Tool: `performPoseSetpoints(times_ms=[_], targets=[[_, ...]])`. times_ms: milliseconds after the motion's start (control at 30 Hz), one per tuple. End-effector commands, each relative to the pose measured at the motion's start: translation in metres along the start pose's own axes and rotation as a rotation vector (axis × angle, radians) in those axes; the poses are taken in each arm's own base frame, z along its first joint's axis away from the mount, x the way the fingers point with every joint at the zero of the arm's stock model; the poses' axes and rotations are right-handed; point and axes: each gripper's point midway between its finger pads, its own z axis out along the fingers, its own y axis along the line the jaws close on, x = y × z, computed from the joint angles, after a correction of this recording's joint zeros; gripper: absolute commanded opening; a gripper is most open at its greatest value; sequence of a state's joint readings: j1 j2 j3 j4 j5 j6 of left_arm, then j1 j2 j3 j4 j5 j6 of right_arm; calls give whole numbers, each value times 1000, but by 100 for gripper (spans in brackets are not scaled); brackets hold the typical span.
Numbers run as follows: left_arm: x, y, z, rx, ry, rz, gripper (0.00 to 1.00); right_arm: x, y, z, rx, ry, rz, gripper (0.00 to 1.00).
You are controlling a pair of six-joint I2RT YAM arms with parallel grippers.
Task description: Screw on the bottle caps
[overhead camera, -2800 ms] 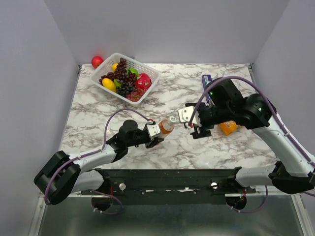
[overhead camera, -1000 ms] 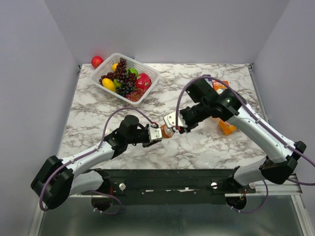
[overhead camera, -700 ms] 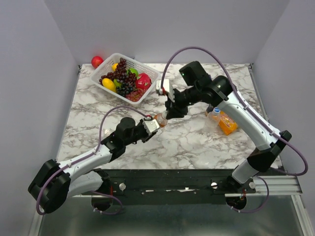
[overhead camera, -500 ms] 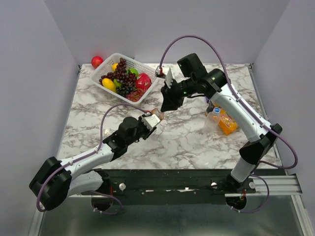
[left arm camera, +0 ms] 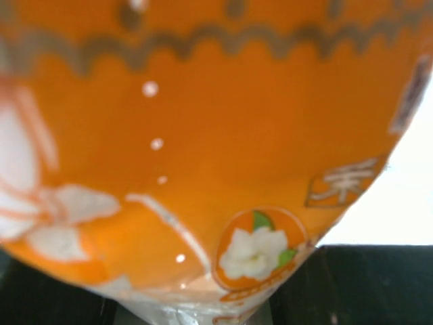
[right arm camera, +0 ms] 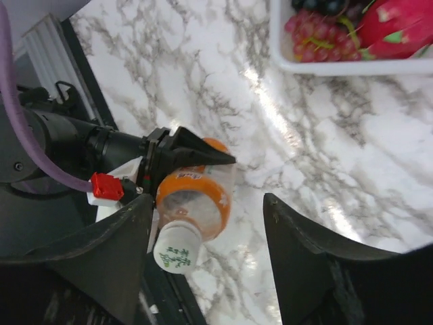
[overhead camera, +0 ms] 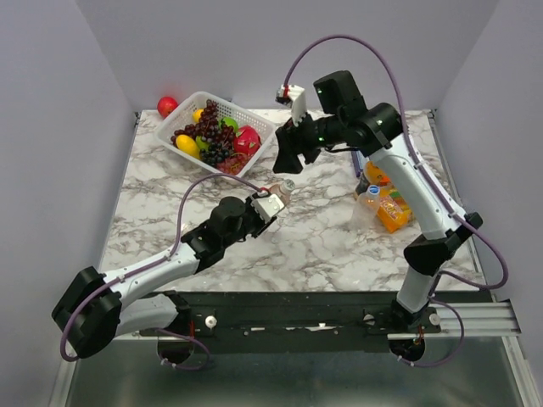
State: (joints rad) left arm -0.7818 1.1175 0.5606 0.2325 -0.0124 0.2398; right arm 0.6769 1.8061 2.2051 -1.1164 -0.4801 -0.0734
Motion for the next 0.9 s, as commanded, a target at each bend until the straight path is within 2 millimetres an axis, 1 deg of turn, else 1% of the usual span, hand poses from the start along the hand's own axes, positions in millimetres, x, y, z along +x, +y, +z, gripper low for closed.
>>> performPoseSetpoints(times_ms=[0,33,67,100,133,167,200,233,267,300,333,367,433,500,533,600,633,667,733,867], targets=[[10,-44,-15,260,43,46,0,-21,3,-62,87,-105,-259,74],[11,-48,-19,294,42,64,0,-10,5,-61,63,-81,-293,74],[8,-56,-24,352,25,66,0,-2,6,-60,38,-68,-398,74],[10,-59,-28,379,42,64,0,3,17,-64,-14,-84,-466,74],[10,-61,-30,404,44,66,0,24,26,-67,-61,-66,-520,74],[11,-58,-31,426,48,79,0,30,32,-73,-96,-85,-673,74],[9,-62,-35,473,50,84,0,37,44,-76,-156,-117,-750,74],[7,-62,-37,501,48,89,0,44,54,-89,-162,-148,-833,75],[9,-61,-37,528,47,132,0,61,53,-79,-188,-126,-914,76],[14,-65,-41,568,70,138,0,66,53,-77,-185,-122,-957,77],[4,-67,-43,601,42,150,0,71,58,-75,-200,-117,-999,77],[6,-69,-43,626,47,158,0,77,58,-71,-214,-106,-1047,77],[1,-72,-46,682,39,190,0,81,64,-66,-245,-99,-1087,77],[7,-77,-47,734,70,205,0,80,68,-60,-269,-108,-1138,77],[1,-75,-46,739,66,210,0,81,73,-57,-286,-112,-1162,77],[4,-77,-44,767,88,204,0,82,73,-52,-304,-109,-1222,76],[-3,-75,-42,764,76,216,0,83,74,-50,-312,-105,-1244,75],[-4,-74,-41,762,77,214,0,83,73,-49,-316,-102,-1261,75],[-10,-72,-39,753,59,227,0,85,71,-47,-326,-95,-1297,71],[-15,-69,-38,743,47,240,0,92,73,-46,-367,-69,-1321,63]])
